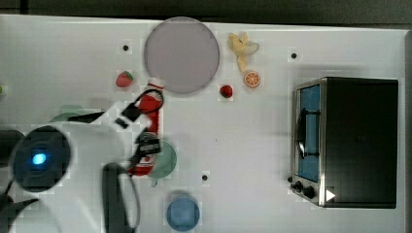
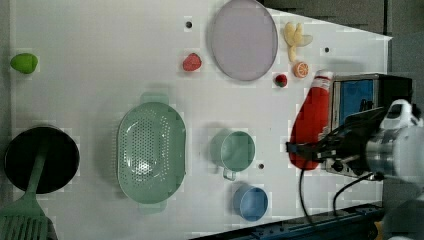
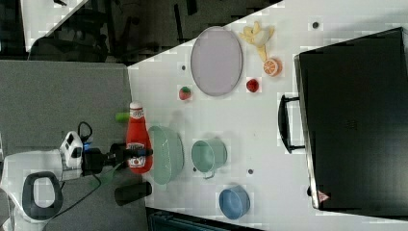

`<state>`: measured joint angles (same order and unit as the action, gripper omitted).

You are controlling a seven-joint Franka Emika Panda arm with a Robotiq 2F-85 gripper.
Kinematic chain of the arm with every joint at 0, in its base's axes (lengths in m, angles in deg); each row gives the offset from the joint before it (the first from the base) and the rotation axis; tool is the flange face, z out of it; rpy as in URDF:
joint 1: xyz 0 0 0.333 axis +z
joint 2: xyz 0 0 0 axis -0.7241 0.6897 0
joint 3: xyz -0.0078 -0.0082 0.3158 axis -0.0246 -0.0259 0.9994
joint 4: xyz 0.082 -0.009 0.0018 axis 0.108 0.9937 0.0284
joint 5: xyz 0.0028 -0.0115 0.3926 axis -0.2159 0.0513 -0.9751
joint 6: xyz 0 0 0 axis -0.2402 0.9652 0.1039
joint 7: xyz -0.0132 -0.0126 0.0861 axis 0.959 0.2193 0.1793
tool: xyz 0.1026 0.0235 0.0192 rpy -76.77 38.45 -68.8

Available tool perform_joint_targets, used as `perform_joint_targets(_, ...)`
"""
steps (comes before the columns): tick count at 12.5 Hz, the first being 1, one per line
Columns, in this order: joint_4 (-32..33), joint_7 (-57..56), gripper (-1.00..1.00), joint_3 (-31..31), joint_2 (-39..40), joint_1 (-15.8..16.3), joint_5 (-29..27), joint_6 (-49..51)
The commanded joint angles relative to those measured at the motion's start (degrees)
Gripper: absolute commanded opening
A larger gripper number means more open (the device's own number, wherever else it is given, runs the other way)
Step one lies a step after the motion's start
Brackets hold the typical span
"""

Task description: Pick Ketchup from the table and place it in strainer.

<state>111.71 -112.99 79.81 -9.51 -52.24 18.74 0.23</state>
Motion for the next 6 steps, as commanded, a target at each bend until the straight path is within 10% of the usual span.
perform_joint_targets(1,-0.7,12.68,0.26,5.11,3.3,1.24,-0.34,-5.47)
perform_joint_targets(6,-0.66,30.67,0.26,14.35,13.71,1.54,-0.31,-17.74)
